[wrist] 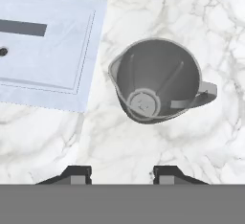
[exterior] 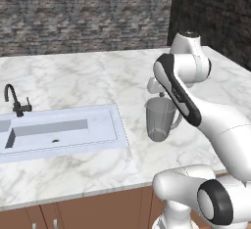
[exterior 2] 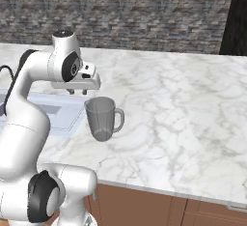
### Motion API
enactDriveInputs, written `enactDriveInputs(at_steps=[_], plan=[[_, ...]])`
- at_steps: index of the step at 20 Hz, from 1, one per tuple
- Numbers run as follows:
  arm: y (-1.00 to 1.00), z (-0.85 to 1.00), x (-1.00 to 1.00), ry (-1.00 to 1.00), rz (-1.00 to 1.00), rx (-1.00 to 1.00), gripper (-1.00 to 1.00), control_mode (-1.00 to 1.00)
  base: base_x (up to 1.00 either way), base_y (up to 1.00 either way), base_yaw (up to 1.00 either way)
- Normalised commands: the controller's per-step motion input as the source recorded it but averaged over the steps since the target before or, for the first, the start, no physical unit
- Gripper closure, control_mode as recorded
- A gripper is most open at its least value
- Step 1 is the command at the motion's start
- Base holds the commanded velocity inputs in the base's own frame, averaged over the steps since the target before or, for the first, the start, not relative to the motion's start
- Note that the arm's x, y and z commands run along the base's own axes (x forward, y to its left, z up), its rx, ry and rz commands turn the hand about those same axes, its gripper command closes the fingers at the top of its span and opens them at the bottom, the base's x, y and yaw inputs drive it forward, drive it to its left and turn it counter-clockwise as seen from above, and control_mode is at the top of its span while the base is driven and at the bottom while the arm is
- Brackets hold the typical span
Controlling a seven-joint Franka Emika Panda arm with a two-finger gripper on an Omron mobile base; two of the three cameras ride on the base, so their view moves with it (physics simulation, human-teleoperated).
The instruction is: Turn on the sink faucet and place the jug under the water for a few seconds to fill it up.
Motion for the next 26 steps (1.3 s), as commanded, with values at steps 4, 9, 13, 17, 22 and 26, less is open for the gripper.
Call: enactDriveInputs(at_steps=[4, 9, 13, 17, 22, 26], plan=[[0.00, -0.05, -0.72, -0.24, 0.00, 0.00, -1.00, -1.00, 0.00, 0.00, 0.00], [0.01, -0.32, -0.69, -0.05, 0.00, 0.00, -1.00, -1.00, 0.00, 0.00, 0.00], [0.05, -0.01, 0.11, 0.00, -0.07, 0.00, -1.00, -1.00, 0.00, 0.00, 0.00], [-0.23, 0.00, 0.43, 0.12, -0.04, 0.04, -1.00, -1.00, 0.00, 0.00, 0.00], [-0.10, -0.04, 0.00, 0.10, 0.00, 0.01, -1.00, -1.00, 0.00, 0.00, 0.00], [0.00, -0.13, -0.10, 0.02, 0.00, 0.00, -1.00, -1.00, 0.00, 0.00, 0.00]])
